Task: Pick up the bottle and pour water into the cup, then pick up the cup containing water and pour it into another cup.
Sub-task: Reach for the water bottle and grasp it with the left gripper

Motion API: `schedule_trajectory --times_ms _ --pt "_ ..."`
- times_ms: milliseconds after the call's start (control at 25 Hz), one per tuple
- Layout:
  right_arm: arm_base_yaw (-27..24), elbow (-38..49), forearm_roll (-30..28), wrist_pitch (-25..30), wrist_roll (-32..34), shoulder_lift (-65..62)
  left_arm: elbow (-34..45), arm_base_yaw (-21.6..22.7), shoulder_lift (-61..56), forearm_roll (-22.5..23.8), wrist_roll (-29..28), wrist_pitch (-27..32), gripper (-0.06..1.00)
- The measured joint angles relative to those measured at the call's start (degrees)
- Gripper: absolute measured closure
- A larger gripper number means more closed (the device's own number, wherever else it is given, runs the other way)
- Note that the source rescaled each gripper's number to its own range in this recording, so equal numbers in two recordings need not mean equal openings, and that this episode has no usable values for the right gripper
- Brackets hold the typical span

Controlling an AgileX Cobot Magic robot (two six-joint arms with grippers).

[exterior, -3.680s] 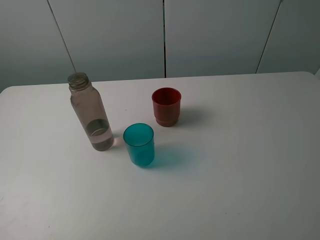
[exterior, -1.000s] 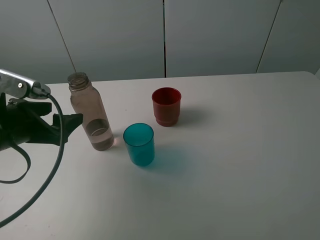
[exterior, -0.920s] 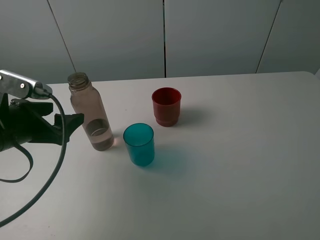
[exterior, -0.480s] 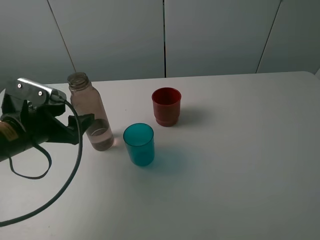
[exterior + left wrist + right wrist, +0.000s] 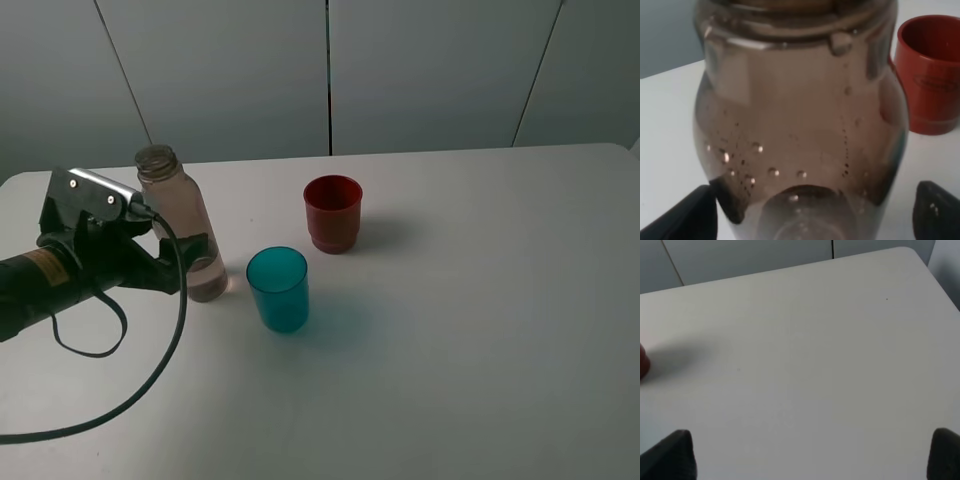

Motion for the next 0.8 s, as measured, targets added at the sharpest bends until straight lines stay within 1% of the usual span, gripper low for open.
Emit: schedule_trajectory --times_ms 120,240,360,560,800 --pt "0.0 0.0 0.0 0.0 0.0 0.0 -1.4 0.0 2.4 0.7 0.6 -0.3 -0.06" --pt "0.0 0.0 0.0 0.0 0.0 0.0 -2.8 0.0 4.8 1.2 3.1 -0.5 -0.06" --pt "0.0 0.0 0.0 0.0 0.0 0.0 -3.8 0.0 7.0 1.8 4.2 -1.2 -0.06" --pt "0.0 0.0 0.0 0.0 0.0 0.0 -5.3 0.0 9.6 2.3 4.4 -3.4 -0.06" --pt "0.0 0.0 0.0 0.0 0.0 0.0 -5.4 0.0 10.9 2.4 4.4 -6.8 -0.06"
